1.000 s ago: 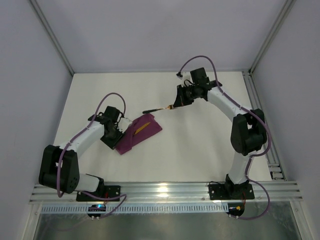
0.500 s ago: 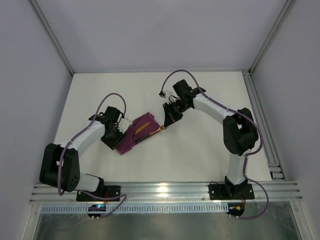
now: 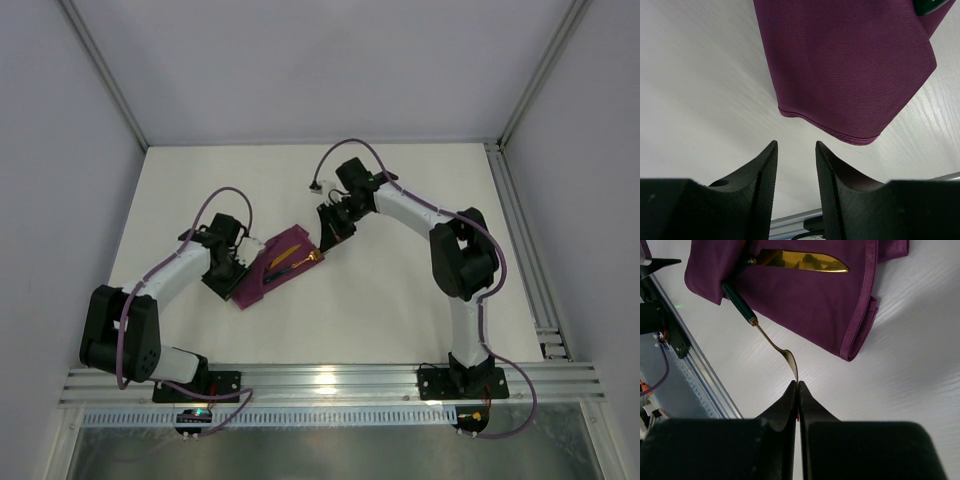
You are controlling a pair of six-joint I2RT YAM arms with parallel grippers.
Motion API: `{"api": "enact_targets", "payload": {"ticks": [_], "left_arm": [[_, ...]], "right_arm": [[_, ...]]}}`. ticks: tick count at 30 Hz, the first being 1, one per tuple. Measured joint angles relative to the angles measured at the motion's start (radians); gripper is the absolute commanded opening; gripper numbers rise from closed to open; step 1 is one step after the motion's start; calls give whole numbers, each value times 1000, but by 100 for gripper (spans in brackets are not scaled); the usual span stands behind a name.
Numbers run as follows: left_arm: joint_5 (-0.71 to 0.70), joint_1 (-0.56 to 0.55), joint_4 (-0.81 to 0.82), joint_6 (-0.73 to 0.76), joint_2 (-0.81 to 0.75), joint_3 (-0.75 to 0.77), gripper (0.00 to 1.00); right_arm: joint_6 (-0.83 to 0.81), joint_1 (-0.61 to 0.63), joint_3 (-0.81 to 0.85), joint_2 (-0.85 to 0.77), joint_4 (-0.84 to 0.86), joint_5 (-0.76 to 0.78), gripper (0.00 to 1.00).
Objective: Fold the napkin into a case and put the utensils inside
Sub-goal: Insert the fork into the folded napkin.
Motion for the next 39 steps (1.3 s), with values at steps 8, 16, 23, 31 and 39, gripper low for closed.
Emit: {"api": "enact_targets", "payload": {"ticks": [8,16,23,31,39], "left_arm": [[0,0,1,0,0,-1,38],[0,0,3,2,0,-1,38],[0,0,3,2,0,-1,38],[0,0,4,2,0,-1,38],[-1,0,9,2,0,-1,38]], "right_arm": [[4,3,126,42,-35,7,4],[-37,2,311,149,-139,72,4],[-72,-22,315,159,-201,94,4],[-80,-88,315,158,-203,98,4],[-70,-82,372,202,-187,86,4]]}}
